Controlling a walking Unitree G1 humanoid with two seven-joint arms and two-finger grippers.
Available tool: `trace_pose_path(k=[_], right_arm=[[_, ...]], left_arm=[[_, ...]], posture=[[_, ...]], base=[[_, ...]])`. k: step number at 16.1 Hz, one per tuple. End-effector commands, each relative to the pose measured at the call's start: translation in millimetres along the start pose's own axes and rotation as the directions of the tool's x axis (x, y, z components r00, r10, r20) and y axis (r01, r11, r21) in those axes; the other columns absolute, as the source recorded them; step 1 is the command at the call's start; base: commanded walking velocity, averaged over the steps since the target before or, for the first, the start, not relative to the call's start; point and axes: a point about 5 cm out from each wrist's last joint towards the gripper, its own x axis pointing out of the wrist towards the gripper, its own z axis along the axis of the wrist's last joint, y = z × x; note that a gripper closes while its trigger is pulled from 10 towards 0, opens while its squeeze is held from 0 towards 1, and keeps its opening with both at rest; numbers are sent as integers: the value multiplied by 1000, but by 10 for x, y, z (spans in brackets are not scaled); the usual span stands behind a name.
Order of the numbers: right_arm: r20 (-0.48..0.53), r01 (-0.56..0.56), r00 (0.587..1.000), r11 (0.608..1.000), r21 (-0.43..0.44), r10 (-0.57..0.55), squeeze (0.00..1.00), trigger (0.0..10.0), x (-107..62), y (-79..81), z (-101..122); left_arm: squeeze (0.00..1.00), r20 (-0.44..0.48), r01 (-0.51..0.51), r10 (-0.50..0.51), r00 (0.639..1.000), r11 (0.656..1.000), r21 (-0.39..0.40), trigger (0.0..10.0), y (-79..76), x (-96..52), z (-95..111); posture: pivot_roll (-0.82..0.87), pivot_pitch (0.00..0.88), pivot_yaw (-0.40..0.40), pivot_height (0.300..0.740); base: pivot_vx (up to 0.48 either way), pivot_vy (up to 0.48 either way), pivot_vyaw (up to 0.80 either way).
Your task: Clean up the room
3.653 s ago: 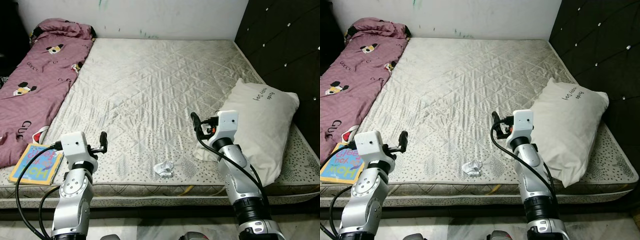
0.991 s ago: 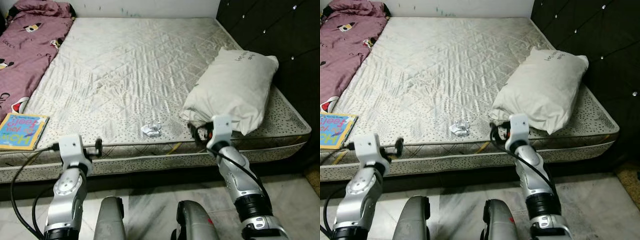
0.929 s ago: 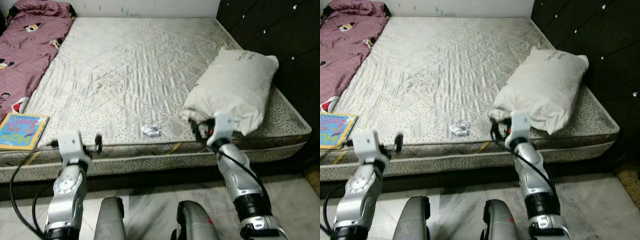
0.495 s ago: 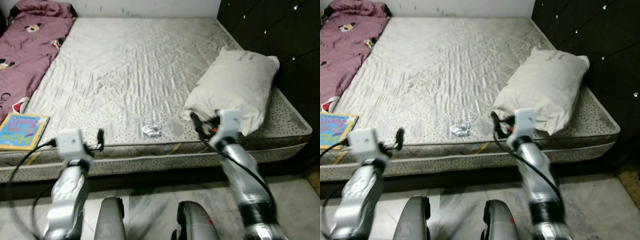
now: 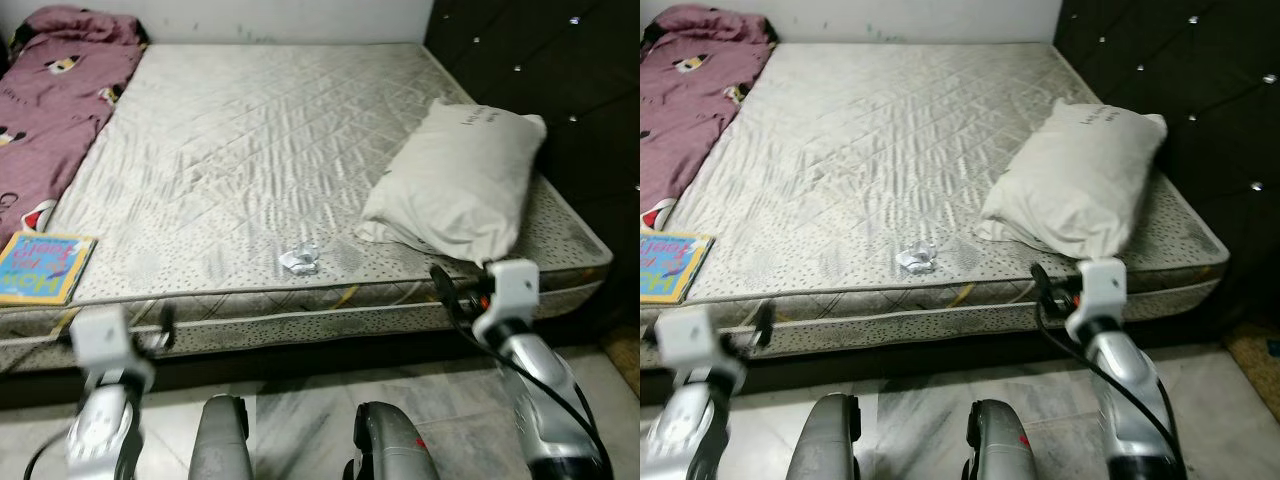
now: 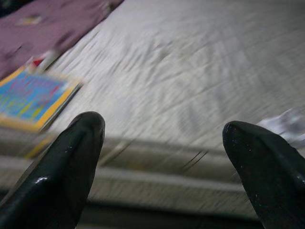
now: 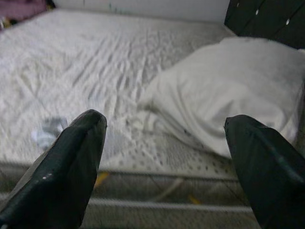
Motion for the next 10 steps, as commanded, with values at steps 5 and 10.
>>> trace_pose_path(k=[5,10], right_arm=[[83,-145,987,988,54,140,0,10000,161,468,242],[36,-147,989,986,76,145,0,10000,136,481,250]], left_arm=[[0,110,62,-58,992,997,-36,10000,-226,111,355],[0,85,131,-125,989,989,-72,10000,-396,72,366]], posture=[[-25,34,-26,641],[-38,117,-19,641]], base=[[0,0,344],[0,0,230]])
